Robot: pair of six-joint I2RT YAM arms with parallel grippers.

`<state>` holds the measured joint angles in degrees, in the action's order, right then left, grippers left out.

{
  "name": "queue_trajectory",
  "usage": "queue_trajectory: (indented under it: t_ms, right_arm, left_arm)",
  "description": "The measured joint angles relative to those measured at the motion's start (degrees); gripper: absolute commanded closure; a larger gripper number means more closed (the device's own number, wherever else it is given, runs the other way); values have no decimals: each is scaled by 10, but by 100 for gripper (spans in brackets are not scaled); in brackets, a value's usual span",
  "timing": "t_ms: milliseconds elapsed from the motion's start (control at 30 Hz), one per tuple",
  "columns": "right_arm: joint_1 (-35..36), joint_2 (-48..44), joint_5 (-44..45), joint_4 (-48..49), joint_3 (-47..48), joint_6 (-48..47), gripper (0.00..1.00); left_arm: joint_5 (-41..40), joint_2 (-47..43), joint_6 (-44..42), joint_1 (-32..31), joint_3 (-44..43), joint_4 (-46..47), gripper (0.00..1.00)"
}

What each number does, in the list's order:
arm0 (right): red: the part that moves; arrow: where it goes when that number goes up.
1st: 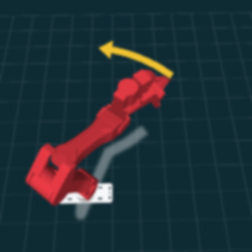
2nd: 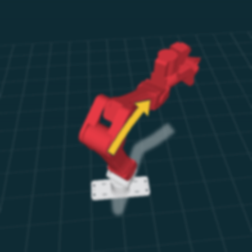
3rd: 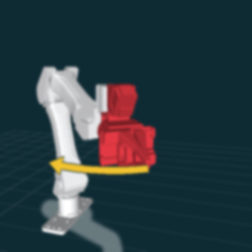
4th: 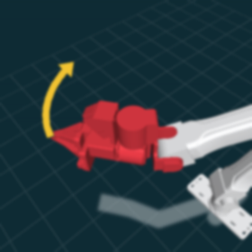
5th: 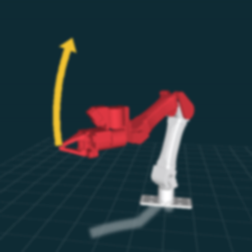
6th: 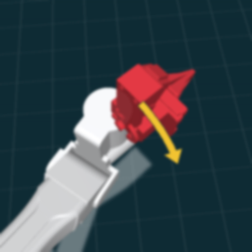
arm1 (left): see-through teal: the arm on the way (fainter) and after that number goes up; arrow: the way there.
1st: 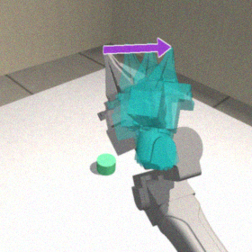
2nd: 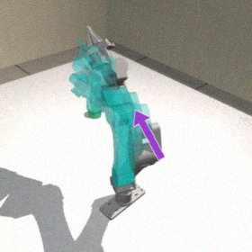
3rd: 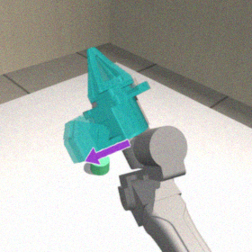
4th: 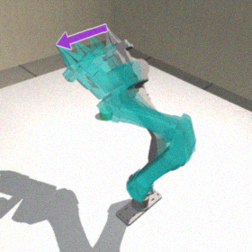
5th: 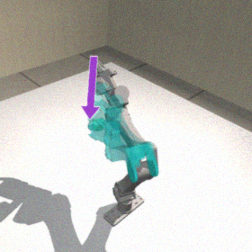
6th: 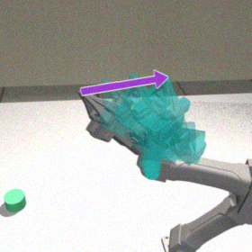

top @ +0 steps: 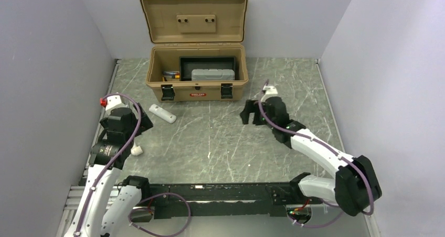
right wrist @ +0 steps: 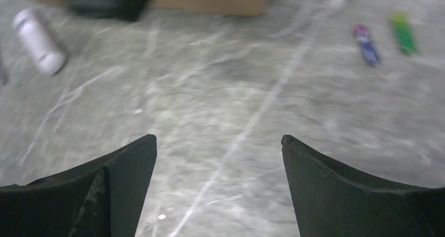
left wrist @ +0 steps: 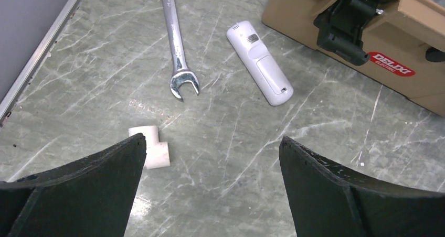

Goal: Load the batteries into the remote control
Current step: Move the remote control to the center of the board.

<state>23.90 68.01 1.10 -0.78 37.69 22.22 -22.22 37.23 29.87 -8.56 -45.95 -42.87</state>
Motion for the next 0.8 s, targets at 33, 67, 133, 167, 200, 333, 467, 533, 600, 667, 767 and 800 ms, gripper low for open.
queue_trajectory:
  t_ms: [33, 67, 133, 167, 200, 333, 467, 533, 600, 667, 767, 800]
  right_arm:
    - [32, -4, 5, 6, 2, -2, 10]
    - [68, -9, 12, 16, 2, -5, 10]
    - [131, -12, 24, 40, 2, -13, 11]
    - [163, -8, 32, 56, 2, -20, 12]
    - [186, 1, 39, 65, 5, -28, 12]
    - [275, 111, 63, 84, 74, -75, 12]
    - [323, 224, 64, 111, 146, -116, 11]
    - [343, 278, 63, 125, 180, -140, 10]
    - [356, 321, 61, 136, 210, -158, 9]
    - [363, 358, 59, 144, 241, -169, 8]
    - [366, 413, 59, 159, 292, -179, 8]
    - [365, 430, 59, 163, 308, -181, 7]
  left_arm:
    - [2, 0, -3, 0, -3, -2, 1]
    - [4, 0, -5, 0, -6, -2, 1]
    - [14, -9, -13, 0, -7, -3, 1]
    - [19, -16, -18, 0, -7, -3, 1]
    - [24, -23, -21, 0, -7, -3, 1]
    - [52, -55, -30, 0, -4, -1, 1]
    - [81, -58, -36, 1, -4, -1, 1]
    - [90, -57, -39, 1, -4, -3, 1]
    - [96, -59, -43, 1, -4, -7, 1]
    - [104, -63, -47, 2, -4, -14, 1]
    - [112, -71, -52, 2, -4, -24, 1]
    - [116, -72, -53, 2, -4, -27, 1]
